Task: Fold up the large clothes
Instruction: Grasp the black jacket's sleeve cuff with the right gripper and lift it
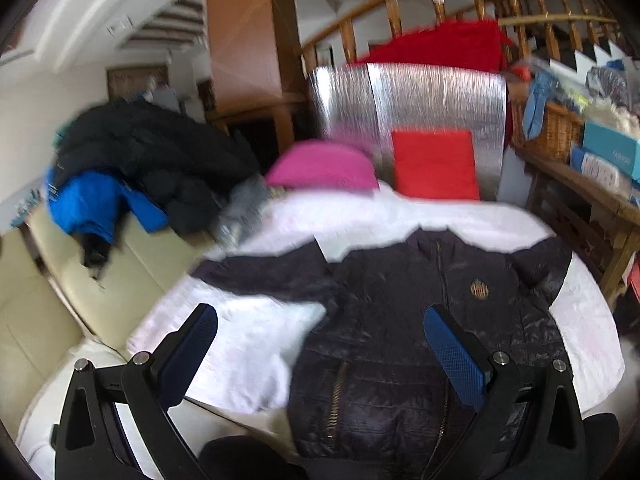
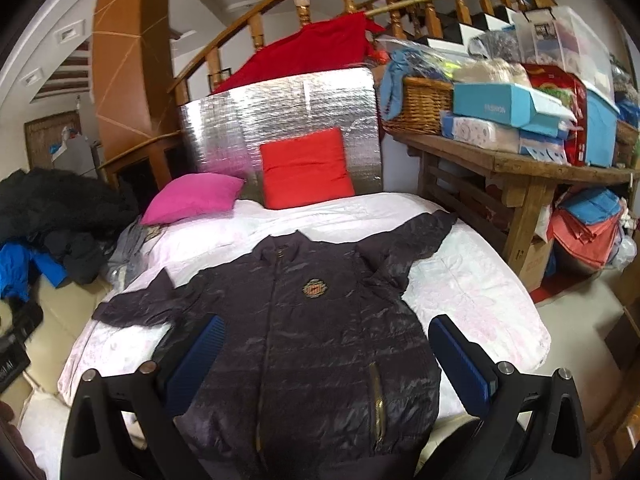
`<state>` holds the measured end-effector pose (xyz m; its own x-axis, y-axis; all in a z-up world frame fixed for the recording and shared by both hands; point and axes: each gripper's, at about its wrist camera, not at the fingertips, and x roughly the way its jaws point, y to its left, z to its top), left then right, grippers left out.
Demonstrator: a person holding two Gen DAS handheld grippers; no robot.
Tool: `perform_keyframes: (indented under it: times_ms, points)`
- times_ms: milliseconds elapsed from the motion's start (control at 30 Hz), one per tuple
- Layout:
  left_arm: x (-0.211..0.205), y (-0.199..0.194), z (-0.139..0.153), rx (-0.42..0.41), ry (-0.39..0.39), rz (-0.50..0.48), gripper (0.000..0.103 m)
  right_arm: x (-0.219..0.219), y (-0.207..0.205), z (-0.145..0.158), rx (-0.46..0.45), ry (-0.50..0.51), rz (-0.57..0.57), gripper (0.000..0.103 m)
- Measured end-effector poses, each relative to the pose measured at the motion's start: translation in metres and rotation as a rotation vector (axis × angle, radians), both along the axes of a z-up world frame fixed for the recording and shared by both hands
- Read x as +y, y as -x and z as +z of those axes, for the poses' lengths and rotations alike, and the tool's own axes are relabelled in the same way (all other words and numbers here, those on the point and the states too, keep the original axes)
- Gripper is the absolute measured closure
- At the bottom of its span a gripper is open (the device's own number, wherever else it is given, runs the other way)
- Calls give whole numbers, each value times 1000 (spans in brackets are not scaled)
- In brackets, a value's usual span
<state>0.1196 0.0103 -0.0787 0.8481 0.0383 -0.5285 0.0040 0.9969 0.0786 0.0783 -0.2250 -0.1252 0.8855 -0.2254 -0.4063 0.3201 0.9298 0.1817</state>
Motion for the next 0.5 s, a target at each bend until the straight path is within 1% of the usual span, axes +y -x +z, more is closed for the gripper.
perform_keyframes:
  times_ms: [33, 67, 100, 133, 167, 233, 267, 300, 333, 367, 467, 500]
  points:
    - [-4, -17, -10, 34, 6, -6, 1, -13, -8, -3, -5, -18, 10, 0]
    - [-11, -43, -27, 80, 9, -12, 1, -29, -17, -6, -13, -38, 17, 0]
    - [-17, -61, -39, 113, 1, -14, 1, -48, -28, -10, -16, -60, 19, 0]
    - [-24, -81, -53, 155, -10, -16, 1, -68, -41, -16, -12, -87, 23, 0]
    - [-33, -109, -74, 213, -16, -23, 1, -90, -55, -23, -2, -127, 35, 0]
    - [-46, -147, -106, 289, -20, -16, 1, -133, -84, -38, 9, -221, 52, 0]
    - [-54, -167, -122, 334, -19, -13, 1, -153, -95, -42, 23, -232, 45, 0]
    - [-58, -181, -134, 362, -15, -13, 1, -177, -111, -46, 33, -255, 38, 0]
    - [-64, -196, -145, 384, -14, -7, 1, -205, -130, -55, 44, -301, 24, 0]
    - [-68, -205, -152, 389, -17, -1, 1, -225, -143, -59, 50, -324, 5, 0]
    - [-90, -237, -166, 374, -26, -12, 1, -290, -188, -81, 48, -434, -43, 0]
    - [-94, -241, -169, 367, -25, -19, 1, -312, -205, -91, 49, -472, -61, 0]
